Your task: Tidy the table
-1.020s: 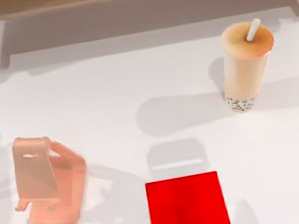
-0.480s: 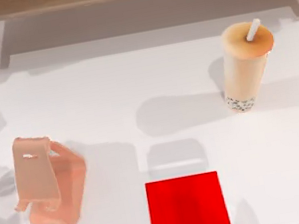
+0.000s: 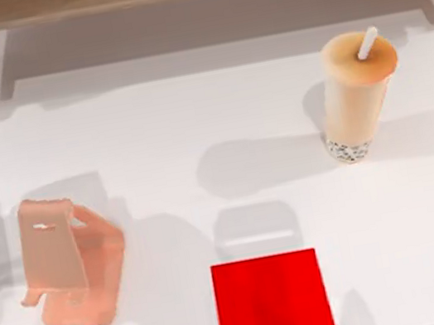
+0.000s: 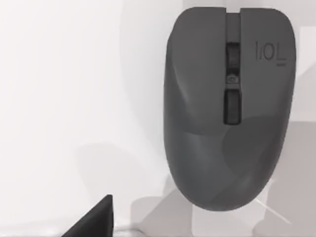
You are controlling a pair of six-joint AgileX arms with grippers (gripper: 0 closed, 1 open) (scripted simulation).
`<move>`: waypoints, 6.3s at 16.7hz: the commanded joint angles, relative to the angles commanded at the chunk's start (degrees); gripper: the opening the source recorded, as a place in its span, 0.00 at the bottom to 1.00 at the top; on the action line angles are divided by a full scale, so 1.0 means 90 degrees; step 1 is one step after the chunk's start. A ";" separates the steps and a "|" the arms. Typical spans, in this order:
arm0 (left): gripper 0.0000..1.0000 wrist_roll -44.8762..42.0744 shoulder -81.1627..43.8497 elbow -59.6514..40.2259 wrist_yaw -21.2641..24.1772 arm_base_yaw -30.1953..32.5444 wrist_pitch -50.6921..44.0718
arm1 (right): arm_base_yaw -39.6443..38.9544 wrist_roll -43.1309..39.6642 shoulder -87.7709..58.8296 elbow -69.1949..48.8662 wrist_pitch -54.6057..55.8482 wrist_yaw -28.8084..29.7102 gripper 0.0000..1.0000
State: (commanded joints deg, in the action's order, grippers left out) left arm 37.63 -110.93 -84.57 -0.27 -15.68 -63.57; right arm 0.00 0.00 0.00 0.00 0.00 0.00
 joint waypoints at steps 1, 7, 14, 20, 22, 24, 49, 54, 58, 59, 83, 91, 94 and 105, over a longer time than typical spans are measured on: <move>1.00 0.0000 0.0000 0.0000 0.0000 0.0000 0.0000 | 0.0000 0.0000 0.0000 0.0000 0.0000 0.0000 1.00; 1.00 0.0002 -0.0097 0.0201 0.0001 0.0012 0.0268 | 0.0000 0.0000 0.0000 0.0000 0.0000 0.0000 1.00; 1.00 -0.0032 -0.0780 0.1203 0.0005 -0.0020 0.2002 | 0.0000 0.0000 0.0000 0.0000 0.0000 0.0000 1.00; 0.85 -0.0034 -0.0815 0.1252 0.0005 -0.0022 0.2068 | 0.0000 0.0000 0.0000 0.0000 0.0000 0.0000 1.00; 0.70 -0.0034 -0.0815 0.1252 0.0005 -0.0022 0.2068 | 0.0000 0.0000 0.0000 0.0000 0.0000 0.0000 1.00; 0.55 -0.0034 -0.0815 0.1252 0.0005 -0.0022 0.2068 | 0.0000 0.0000 0.0000 0.0000 0.0000 0.0000 1.00; 0.00 -0.0055 -0.0043 -0.0059 -0.0050 -0.0001 -0.0005 | 0.0000 0.0000 0.0000 0.0000 0.0000 0.0000 1.00; 0.00 -0.0055 0.0146 -0.0343 -0.0049 0.0001 -0.0385 | 0.0000 0.0000 0.0000 0.0000 0.0000 0.0000 1.00; 0.00 0.0020 0.0085 -0.0441 -0.0132 0.0205 -0.0220 | 0.0000 0.0000 0.0000 0.0000 0.0000 0.0000 1.00; 0.00 0.0087 0.0069 -0.0514 -0.0195 0.0404 -0.0085 | 0.0000 0.0000 0.0000 0.0000 0.0000 0.0000 1.00; 0.00 0.1719 -0.0436 0.0650 -0.0076 0.7856 0.1190 | 0.0000 0.0000 0.0000 0.0000 0.0000 0.0000 1.00; 0.08 0.1728 -0.0538 0.0785 -0.0067 0.7871 0.1392 | 0.0000 0.0000 0.0000 0.0000 0.0000 0.0000 1.00; 0.30 0.1728 -0.0538 0.0785 -0.0067 0.7871 0.1392 | 0.0000 0.0000 0.0000 0.0000 0.0000 0.0000 1.00; 1.00 0.1728 -0.0538 0.0785 -0.0067 0.7871 0.1392 | 0.0000 0.0000 0.0000 0.0000 0.0000 0.0000 1.00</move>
State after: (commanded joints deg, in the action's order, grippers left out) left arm 53.18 -115.77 -77.51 -0.87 55.17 -51.04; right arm 0.00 0.00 0.00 0.00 0.00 0.00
